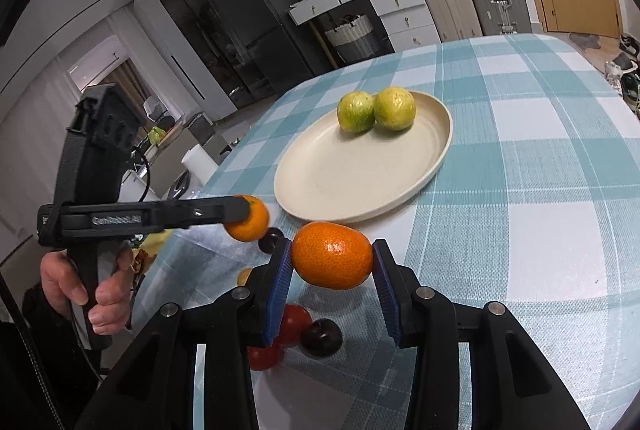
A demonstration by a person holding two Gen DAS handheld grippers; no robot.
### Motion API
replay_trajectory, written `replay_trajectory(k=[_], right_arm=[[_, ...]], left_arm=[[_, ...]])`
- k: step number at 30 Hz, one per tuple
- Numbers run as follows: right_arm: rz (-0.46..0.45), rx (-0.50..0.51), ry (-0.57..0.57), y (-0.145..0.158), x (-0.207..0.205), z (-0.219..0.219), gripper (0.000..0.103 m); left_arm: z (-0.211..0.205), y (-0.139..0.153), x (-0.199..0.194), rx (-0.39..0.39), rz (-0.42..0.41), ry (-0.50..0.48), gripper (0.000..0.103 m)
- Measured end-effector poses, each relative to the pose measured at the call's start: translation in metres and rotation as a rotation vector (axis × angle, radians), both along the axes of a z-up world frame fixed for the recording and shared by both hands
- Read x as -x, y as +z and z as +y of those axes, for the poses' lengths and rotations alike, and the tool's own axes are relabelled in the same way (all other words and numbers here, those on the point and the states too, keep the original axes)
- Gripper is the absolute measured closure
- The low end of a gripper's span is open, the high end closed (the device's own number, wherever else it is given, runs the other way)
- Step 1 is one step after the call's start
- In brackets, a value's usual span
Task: Organize fruits
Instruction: 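Lift the held oranges and move both tools toward the cream plate, then lower both oranges onto the plate beside the green citrus and open tools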
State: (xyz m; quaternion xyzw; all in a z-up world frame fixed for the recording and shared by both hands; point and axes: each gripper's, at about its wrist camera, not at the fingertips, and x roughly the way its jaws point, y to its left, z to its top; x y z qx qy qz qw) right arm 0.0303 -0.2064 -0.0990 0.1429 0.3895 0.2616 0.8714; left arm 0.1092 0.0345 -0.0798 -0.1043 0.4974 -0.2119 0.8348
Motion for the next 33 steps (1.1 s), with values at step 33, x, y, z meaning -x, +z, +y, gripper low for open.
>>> replay_trajectory(k=[33], right_arm=[[-0.01,0.084,0.029,0.013,-0.139,0.045,0.062]], left_arm=[[0.015,-0.007,-0.149,0.017,0.002,0.085,0.07]])
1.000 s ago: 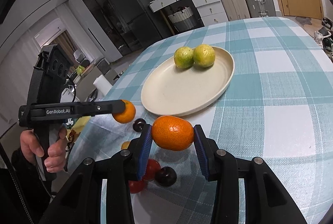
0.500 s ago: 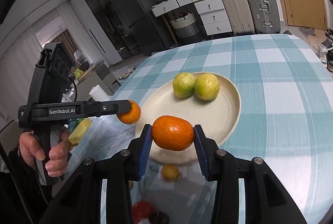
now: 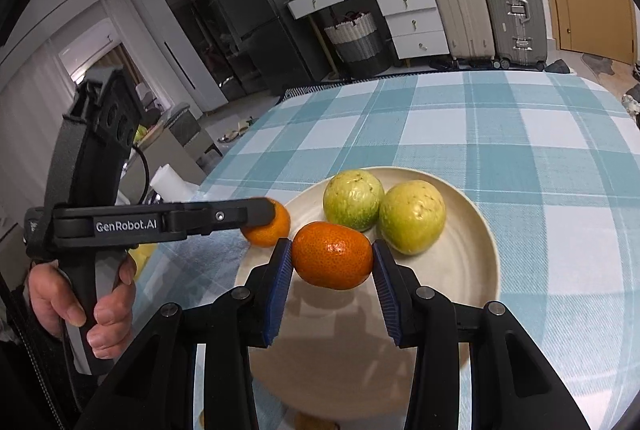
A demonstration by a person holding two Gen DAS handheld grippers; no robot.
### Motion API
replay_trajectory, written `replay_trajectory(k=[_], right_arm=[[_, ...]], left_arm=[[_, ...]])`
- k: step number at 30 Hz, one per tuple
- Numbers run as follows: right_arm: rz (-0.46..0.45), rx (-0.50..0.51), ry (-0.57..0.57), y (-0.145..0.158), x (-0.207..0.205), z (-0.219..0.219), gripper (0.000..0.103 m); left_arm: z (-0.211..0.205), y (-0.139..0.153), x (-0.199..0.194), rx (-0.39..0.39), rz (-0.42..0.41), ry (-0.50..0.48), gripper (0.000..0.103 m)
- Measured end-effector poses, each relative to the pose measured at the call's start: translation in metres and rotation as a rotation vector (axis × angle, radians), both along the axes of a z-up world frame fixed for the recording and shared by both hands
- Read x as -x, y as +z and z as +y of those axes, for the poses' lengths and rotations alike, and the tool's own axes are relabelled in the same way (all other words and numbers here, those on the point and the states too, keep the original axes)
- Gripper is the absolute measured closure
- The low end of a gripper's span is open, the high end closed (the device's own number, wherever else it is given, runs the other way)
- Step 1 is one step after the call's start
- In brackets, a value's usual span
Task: Organize fruits
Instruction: 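Lower both oranges onto the plate beside the green citrus and open tools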
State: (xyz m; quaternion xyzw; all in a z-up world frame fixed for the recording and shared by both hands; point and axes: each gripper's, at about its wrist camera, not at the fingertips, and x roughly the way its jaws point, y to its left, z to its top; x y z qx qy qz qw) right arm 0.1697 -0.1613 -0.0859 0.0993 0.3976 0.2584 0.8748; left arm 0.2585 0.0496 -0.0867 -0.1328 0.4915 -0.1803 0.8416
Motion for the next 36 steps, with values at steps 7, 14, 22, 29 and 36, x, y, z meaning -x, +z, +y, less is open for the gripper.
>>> replay_trajectory(k=[7,14,22,29,36], right_arm=[[0.003,0.019,0.012,-0.009,-0.008,0.01,0.062],[-0.008,0.035,0.017,-0.013,-0.01,0.014,0.062],[-0.106,0.057,-0.016,0.006,0.002,0.016,0.034],[-0.123,0.033,-0.075,0.017,0.021,-0.005,0.028],[-0.095,0.036,-0.116,0.013,0.045,-0.021,0.027]], left_arm=[[-0.003,-0.013,-0.012,0.014,0.014,-0.004,0.07],[-0.007,-0.021,-0.021,0.031,0.024,0.001,0.07],[-0.004,-0.013,-0.022,0.059,0.011,0.014,0.068],[0.004,0.0,0.0,0.043,-0.015,0.044,0.055],[0.005,0.005,0.038,0.001,-0.03,0.062,0.055]])
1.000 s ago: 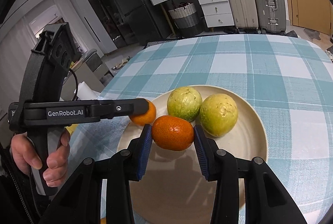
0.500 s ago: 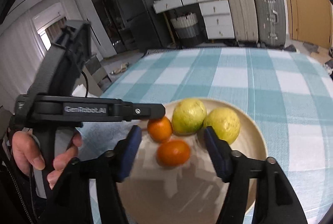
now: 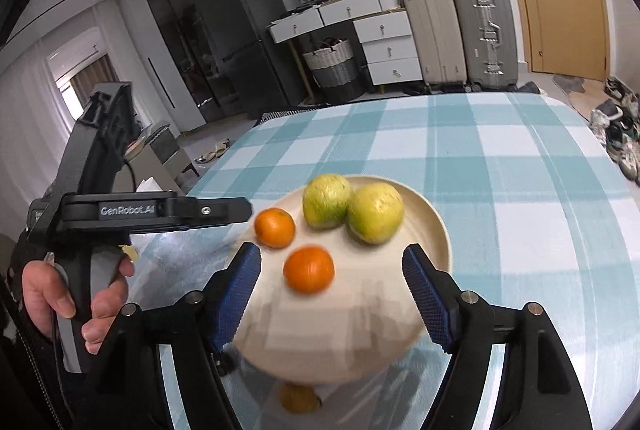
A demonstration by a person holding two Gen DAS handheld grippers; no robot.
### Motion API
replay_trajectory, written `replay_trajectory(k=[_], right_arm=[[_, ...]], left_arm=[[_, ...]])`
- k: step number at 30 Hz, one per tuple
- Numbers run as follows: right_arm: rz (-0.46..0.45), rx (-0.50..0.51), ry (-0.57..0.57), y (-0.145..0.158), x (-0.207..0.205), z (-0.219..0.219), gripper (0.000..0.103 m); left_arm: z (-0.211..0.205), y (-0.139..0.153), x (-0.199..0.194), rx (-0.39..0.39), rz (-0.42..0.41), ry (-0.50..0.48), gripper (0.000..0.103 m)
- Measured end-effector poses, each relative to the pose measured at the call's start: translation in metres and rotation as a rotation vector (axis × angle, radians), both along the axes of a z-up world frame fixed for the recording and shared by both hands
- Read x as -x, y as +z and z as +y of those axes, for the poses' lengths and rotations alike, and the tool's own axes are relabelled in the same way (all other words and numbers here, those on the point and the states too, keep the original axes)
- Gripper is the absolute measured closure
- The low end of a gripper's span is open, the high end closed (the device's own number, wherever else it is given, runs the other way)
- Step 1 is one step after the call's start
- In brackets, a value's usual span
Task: Organize fruits
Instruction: 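Lower both oranges onto the plate beside the green citrus and open tools, then withdraw both open tools from the plate toward the fruits on the cloth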
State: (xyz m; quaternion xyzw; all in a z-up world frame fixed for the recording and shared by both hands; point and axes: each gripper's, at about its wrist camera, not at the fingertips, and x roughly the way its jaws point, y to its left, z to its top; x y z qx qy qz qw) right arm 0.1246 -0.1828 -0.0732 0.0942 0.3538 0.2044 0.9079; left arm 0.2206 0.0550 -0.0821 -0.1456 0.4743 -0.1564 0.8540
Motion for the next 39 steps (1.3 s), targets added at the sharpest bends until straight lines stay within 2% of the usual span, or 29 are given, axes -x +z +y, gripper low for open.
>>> replay_trajectory(k=[3,15,18,22,30,36,39], right_arm=[[-0.002,-0.003,-0.007,0.001,0.012,-0.004,0.021],[-0.053,-0.038,-0.004,0.013,0.056,-0.01,0.014],[-0.084,-0.051,-0.013,0.019,0.067,-0.013,0.007],[-0.12,-0.068,-0.023,0.028,0.077,-0.015,0.005],[-0.148,-0.091,-0.064,0.034,0.089,-0.024,0.0],[-0.157,-0.078,-0.072,0.034,0.1,-0.022,0.0],[-0.153,-0.063,-0.066,0.033,0.105,-0.019,0.0]], left_arm=[[-0.003,0.003,0.018,-0.023,-0.01,-0.004,0.053],[-0.013,0.017,0.08,-0.059,-0.062,-0.006,0.043],[-0.02,0.021,0.097,-0.109,-0.087,0.011,0.043],[-0.031,0.023,0.115,-0.131,-0.106,0.005,0.042],[-0.037,0.029,0.138,-0.167,-0.147,0.033,0.024],[-0.036,0.033,0.149,-0.206,-0.163,0.073,0.017],[-0.036,0.034,0.157,-0.2,-0.177,0.072,0.013]])
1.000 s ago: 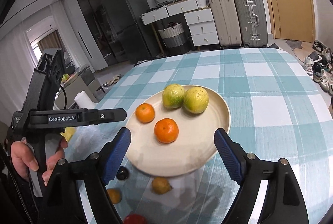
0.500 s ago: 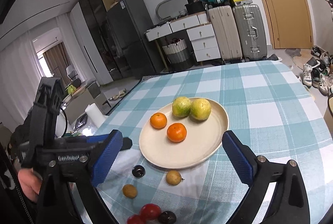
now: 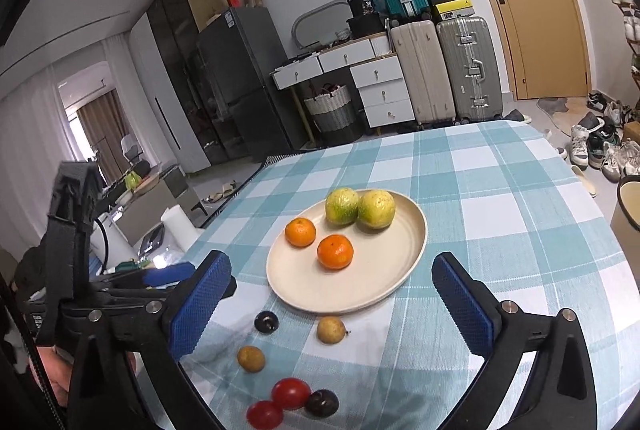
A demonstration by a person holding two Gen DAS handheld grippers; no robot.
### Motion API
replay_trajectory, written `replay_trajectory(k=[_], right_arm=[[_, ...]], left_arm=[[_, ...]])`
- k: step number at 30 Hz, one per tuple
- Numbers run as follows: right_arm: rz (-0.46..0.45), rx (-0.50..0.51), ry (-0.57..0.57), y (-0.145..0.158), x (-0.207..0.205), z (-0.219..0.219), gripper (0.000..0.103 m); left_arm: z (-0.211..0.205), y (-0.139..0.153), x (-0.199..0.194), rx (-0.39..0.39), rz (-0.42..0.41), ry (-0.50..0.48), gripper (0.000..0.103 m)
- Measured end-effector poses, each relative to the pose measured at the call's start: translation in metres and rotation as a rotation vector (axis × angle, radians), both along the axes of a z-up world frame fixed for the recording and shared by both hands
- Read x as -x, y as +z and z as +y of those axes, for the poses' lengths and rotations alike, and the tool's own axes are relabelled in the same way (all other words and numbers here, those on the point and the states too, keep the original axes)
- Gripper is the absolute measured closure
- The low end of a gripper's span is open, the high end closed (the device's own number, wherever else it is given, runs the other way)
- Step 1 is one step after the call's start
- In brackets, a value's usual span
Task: Organize fruits
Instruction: 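Withdraw both open tools from the plate toward the fruits on the cloth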
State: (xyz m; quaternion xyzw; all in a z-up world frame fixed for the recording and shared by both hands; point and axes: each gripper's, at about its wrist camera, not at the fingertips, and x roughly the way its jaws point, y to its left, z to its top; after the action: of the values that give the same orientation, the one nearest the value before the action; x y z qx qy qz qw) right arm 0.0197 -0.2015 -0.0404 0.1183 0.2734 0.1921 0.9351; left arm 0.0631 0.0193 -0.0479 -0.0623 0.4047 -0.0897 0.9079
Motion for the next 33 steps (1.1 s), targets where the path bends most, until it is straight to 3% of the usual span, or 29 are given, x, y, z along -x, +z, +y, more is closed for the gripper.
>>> replay_trajectory(k=[3,10,20,33], right_arm=[[0.009,0.013,0.001,-0.003,0.003,0.002,0.0],[0.014,0.027,0.002,-0.008,0.015,0.003,0.0],[-0.007,0.098,-0.032,-0.018,0.033,0.003,0.0],[0.054,0.095,-0.018,-0.035,0.029,0.005,0.0]], left_arm=[[0.001,-0.002,0.005,0.009,-0.002,0.0,0.001],[0.008,-0.02,0.012,0.023,0.046,0.006,0.001],[0.013,-0.072,0.016,0.016,0.18,-0.01,0.001],[-0.001,-0.09,0.009,-0.033,0.199,-0.068,0.002]])
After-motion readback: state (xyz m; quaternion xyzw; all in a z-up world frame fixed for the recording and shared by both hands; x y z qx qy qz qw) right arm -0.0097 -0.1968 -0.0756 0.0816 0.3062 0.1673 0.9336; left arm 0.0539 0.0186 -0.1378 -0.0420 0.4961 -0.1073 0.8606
